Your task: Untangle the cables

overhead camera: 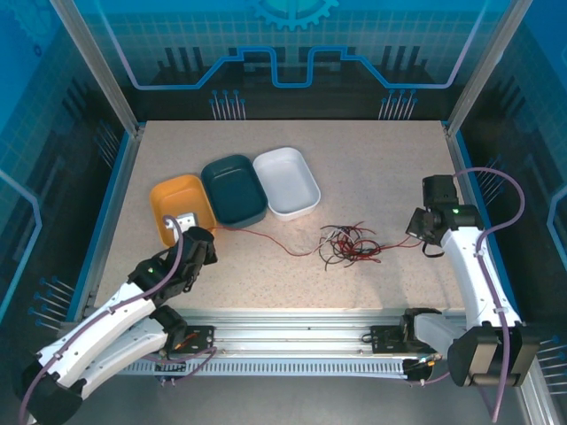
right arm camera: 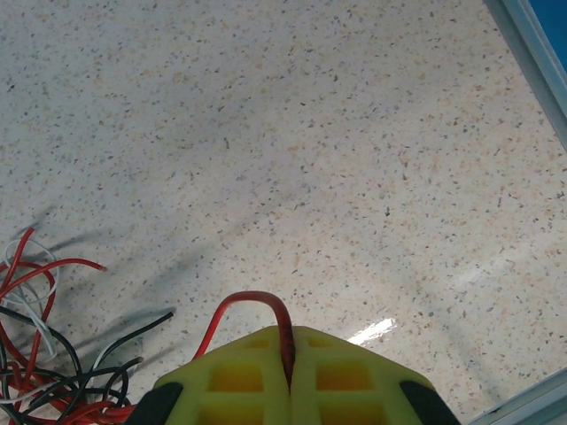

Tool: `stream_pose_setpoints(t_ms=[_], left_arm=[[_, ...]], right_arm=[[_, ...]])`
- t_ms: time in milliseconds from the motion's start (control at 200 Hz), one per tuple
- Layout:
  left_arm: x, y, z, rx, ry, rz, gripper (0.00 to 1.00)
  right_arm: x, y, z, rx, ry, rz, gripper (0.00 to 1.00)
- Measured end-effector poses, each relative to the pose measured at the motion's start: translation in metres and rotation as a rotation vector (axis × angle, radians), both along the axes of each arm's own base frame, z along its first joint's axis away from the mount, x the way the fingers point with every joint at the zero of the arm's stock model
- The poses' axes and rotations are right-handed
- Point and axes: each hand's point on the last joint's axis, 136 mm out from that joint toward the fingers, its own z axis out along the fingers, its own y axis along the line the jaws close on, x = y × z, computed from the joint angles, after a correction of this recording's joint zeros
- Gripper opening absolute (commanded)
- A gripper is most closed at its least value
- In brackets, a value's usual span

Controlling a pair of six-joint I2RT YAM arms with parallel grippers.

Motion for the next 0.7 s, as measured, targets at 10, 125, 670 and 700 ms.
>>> stream_pose_setpoints(t_ms=[10, 125, 670, 700], left_arm=[[0.000, 0.001, 0.000, 0.000, 0.000, 0.002, 0.00], [-0.002, 0.008, -0.001, -0.009, 0.007, 0.040, 0.00], [-0.011, 0.051, 0.019, -0.030, -0.045, 0.199, 0.00], [-0.011, 0.053, 0.022, -0.030, -0.050, 0.205, 0.00]], right_arm=[[0.000, -0.001, 0.000, 0.000, 0.000, -0.002, 0.00], [-0.001, -0.006, 0.000, -0.003, 0.002, -0.016, 0.00], [-0.005, -0.031, 0.000, 0.011, -0.010, -0.091, 0.00], [-0.004, -0.031, -0.001, 0.014, -0.011, -0.092, 0.00]])
